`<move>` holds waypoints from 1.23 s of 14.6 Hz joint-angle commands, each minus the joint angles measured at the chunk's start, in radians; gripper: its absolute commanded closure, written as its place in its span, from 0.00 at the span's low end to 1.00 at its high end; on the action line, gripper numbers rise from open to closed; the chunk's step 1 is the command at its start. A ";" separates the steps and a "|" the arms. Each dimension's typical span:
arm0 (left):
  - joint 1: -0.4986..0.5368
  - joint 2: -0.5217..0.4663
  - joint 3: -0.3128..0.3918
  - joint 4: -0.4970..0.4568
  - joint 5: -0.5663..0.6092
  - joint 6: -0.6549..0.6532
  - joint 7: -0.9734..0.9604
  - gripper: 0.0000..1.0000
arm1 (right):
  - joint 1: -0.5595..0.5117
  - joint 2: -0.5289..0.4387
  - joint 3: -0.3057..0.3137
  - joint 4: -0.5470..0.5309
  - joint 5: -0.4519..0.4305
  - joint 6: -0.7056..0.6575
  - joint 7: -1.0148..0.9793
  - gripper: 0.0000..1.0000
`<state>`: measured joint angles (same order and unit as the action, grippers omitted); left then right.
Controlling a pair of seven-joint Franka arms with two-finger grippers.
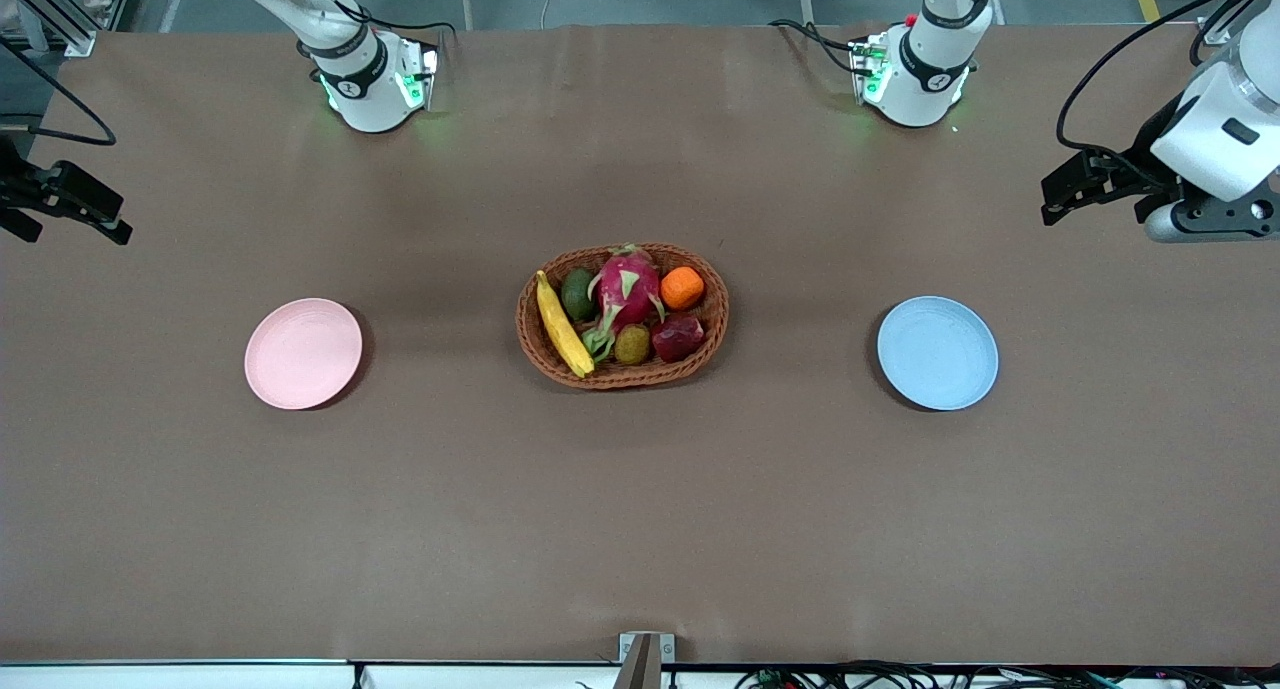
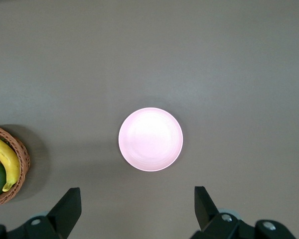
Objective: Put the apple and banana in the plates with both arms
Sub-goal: 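Move the right gripper and the left gripper toward the fruit basket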
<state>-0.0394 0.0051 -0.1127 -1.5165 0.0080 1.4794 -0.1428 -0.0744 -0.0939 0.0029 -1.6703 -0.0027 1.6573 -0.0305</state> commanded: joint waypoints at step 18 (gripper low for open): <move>-0.266 0.327 -0.047 -0.007 -0.006 0.323 -0.481 0.00 | 0.065 0.146 0.005 0.009 0.026 0.056 -0.003 0.00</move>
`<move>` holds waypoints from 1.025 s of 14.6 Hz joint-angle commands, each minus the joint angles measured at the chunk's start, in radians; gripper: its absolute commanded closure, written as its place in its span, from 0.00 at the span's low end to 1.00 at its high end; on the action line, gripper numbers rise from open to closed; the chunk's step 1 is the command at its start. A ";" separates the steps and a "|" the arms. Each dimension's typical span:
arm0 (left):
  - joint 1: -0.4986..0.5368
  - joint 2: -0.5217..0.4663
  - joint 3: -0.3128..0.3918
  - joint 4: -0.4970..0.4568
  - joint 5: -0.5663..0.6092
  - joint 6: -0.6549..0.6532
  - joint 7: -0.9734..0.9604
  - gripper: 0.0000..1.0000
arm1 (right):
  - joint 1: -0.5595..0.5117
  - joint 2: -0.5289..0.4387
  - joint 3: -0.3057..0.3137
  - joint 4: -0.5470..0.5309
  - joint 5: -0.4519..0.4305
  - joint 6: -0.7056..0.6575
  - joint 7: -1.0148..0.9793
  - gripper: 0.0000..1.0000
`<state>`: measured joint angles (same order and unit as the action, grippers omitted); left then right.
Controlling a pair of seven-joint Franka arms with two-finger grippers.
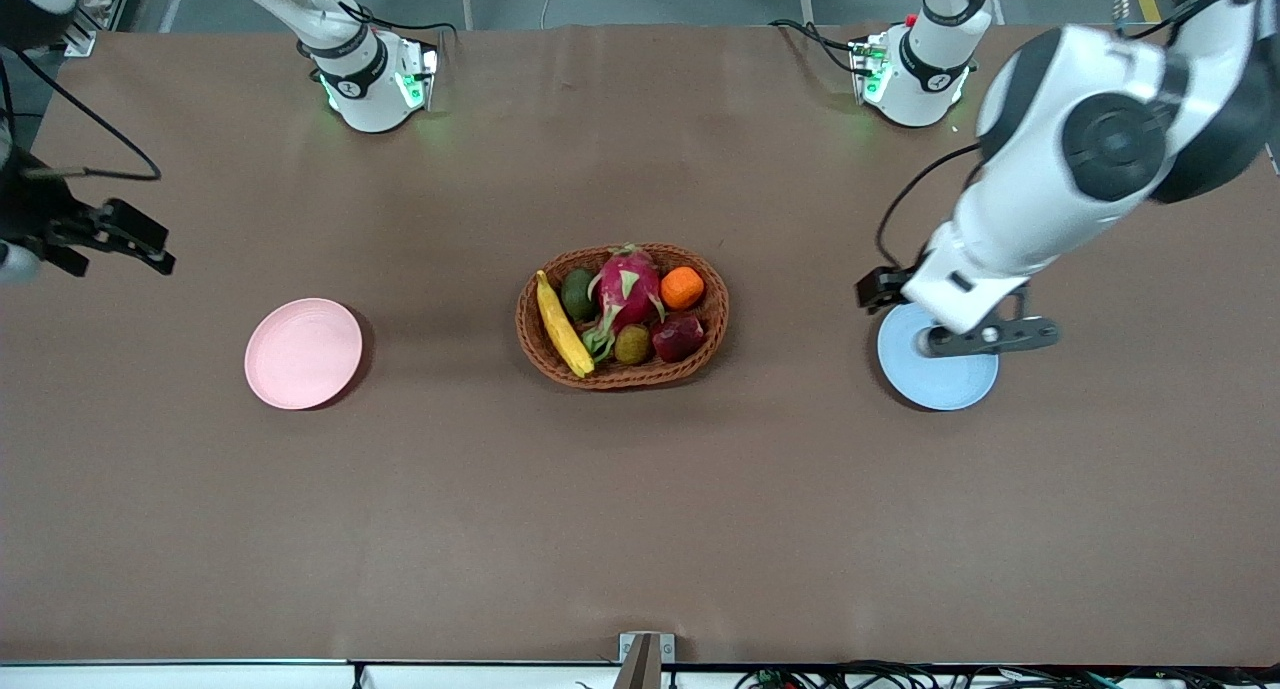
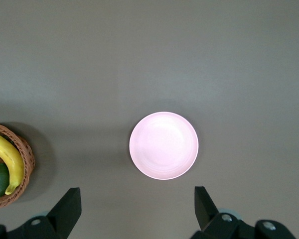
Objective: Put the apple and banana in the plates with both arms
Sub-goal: 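Move the right gripper and the left gripper toward the fruit basket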
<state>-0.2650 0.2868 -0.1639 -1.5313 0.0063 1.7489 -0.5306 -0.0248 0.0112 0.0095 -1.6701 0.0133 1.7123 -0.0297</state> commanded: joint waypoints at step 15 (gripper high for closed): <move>-0.302 0.374 0.001 0.017 -0.009 0.375 -0.756 0.00 | 0.413 0.383 -0.002 0.078 0.088 0.194 0.001 0.02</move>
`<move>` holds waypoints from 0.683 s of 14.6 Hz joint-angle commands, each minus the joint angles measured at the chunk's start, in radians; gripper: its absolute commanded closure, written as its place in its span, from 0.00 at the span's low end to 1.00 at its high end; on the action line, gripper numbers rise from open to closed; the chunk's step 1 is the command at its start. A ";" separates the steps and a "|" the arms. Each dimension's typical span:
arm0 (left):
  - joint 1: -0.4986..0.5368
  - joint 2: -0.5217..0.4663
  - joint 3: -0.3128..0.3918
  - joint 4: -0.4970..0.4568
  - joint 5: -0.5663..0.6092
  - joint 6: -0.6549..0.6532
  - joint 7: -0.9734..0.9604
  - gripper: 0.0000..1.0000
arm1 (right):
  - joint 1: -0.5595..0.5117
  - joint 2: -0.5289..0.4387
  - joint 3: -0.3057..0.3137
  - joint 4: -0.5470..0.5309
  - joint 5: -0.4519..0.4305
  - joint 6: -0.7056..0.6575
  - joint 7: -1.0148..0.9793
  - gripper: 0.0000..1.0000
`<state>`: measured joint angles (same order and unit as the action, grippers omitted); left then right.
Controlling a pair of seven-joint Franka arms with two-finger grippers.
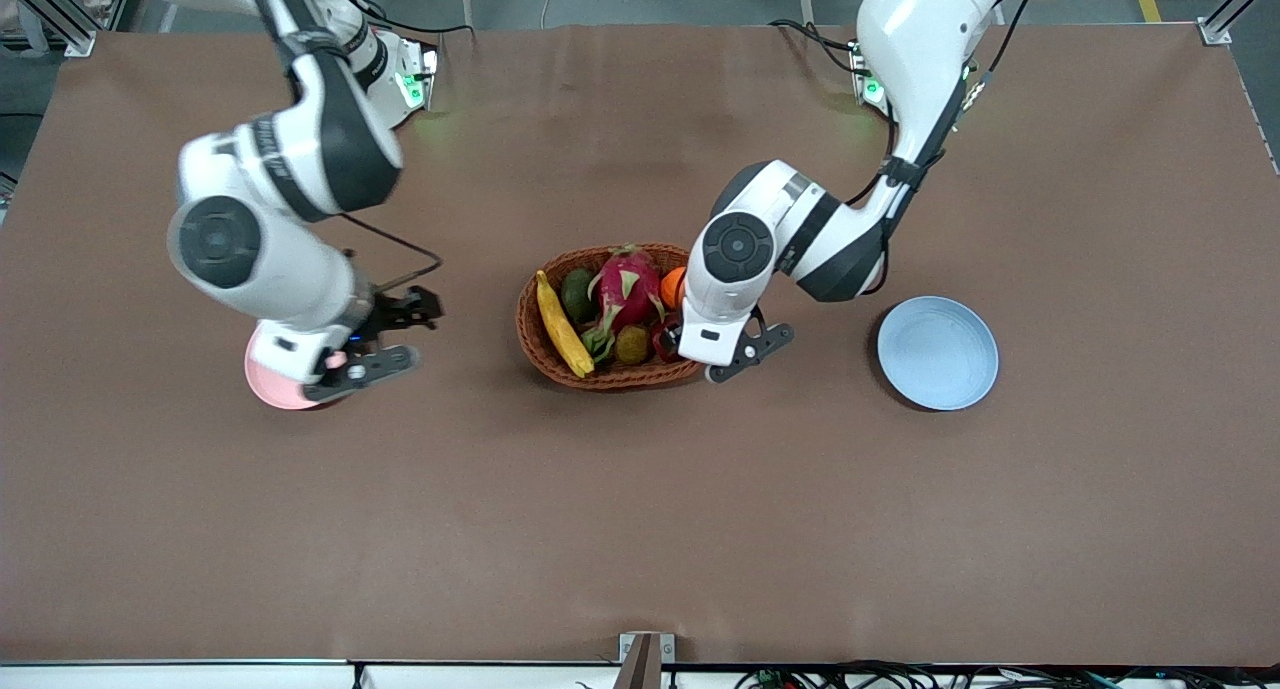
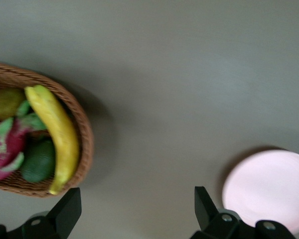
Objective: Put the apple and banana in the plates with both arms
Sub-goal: 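Move the right gripper and the left gripper toward the fruit basket, then grasp the banana with the right gripper while the left gripper grasps the apple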
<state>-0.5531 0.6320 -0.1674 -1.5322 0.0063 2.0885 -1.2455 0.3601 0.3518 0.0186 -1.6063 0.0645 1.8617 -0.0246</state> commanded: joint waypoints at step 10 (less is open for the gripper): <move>-0.053 0.072 0.006 -0.009 -0.020 0.156 -0.115 0.00 | 0.194 0.180 -0.011 -0.011 0.043 0.312 -0.002 0.28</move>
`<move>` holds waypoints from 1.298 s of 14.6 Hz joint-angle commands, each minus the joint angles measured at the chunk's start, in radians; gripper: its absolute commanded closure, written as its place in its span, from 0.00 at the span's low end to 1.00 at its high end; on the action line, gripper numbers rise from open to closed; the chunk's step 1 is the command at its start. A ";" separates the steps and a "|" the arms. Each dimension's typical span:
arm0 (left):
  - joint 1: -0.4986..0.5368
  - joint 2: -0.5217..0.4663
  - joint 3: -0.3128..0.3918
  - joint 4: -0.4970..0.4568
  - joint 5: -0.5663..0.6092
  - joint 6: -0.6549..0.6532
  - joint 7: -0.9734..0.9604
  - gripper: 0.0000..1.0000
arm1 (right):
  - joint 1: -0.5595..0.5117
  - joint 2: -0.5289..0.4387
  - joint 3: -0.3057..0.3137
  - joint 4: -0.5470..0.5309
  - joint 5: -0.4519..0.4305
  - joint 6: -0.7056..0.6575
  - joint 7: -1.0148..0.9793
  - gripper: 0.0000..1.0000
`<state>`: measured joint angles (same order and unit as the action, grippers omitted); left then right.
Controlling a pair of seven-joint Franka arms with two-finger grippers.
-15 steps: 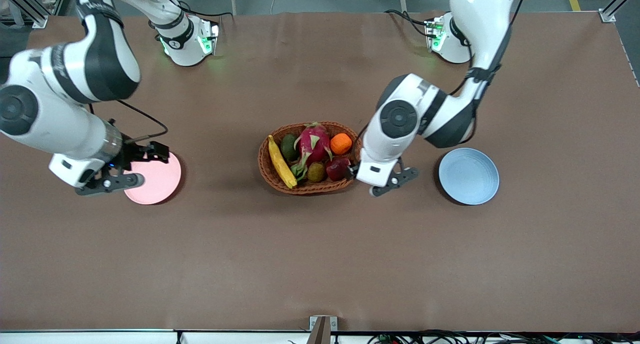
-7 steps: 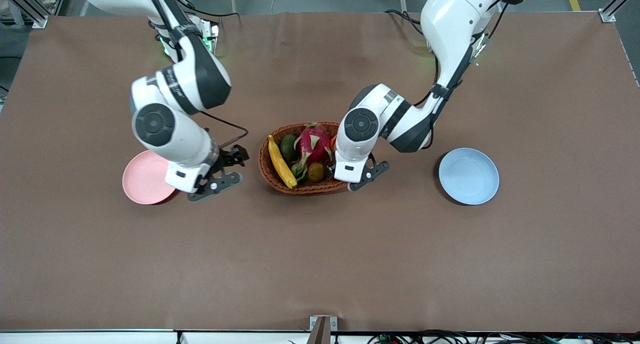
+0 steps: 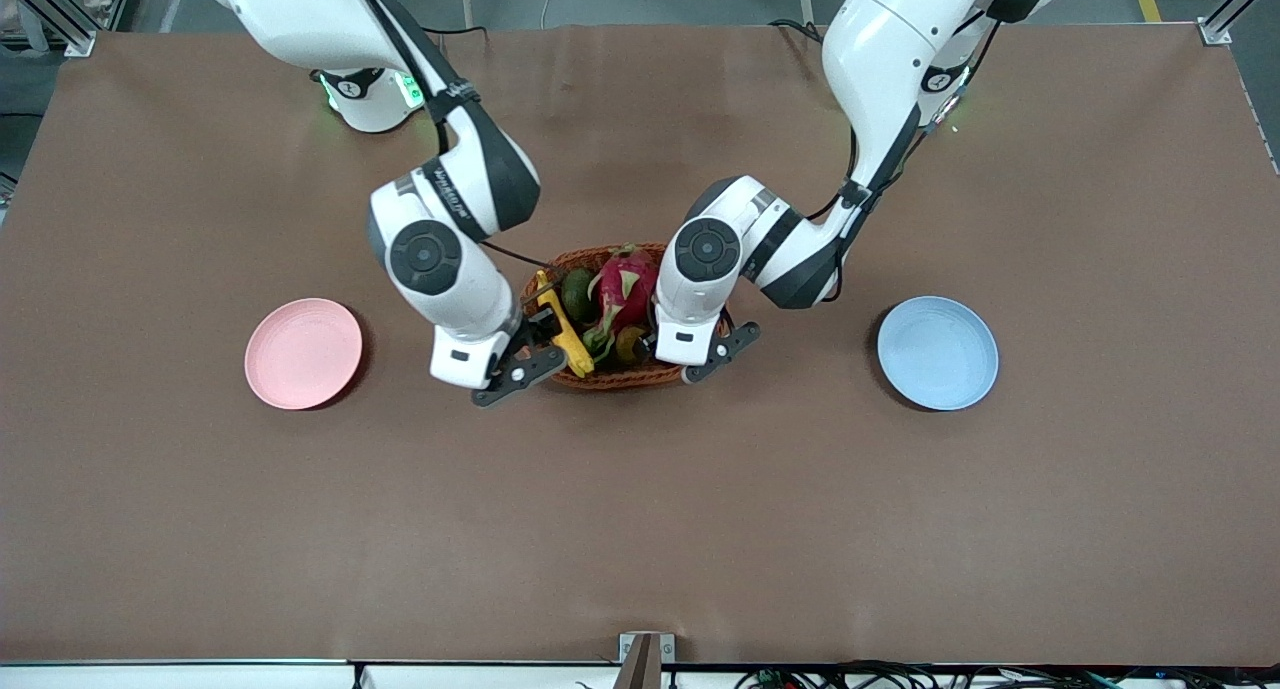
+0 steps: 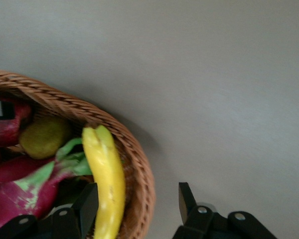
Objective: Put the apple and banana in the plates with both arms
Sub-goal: 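Grasp the banana with the right gripper while the left gripper grasps the apple, then lift the apple with the left gripper toward the blue plate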
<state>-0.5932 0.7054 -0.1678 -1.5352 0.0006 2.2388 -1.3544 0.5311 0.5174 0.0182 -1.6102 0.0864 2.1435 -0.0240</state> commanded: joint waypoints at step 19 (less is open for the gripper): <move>-0.028 0.031 0.008 -0.023 -0.002 -0.001 -0.015 0.38 | 0.106 0.133 -0.012 -0.008 0.004 0.194 -0.014 0.31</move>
<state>-0.6050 0.7296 -0.1673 -1.5590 0.0006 2.2369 -1.3552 0.6251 0.6372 0.0167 -1.6139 0.0873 2.3102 -0.0271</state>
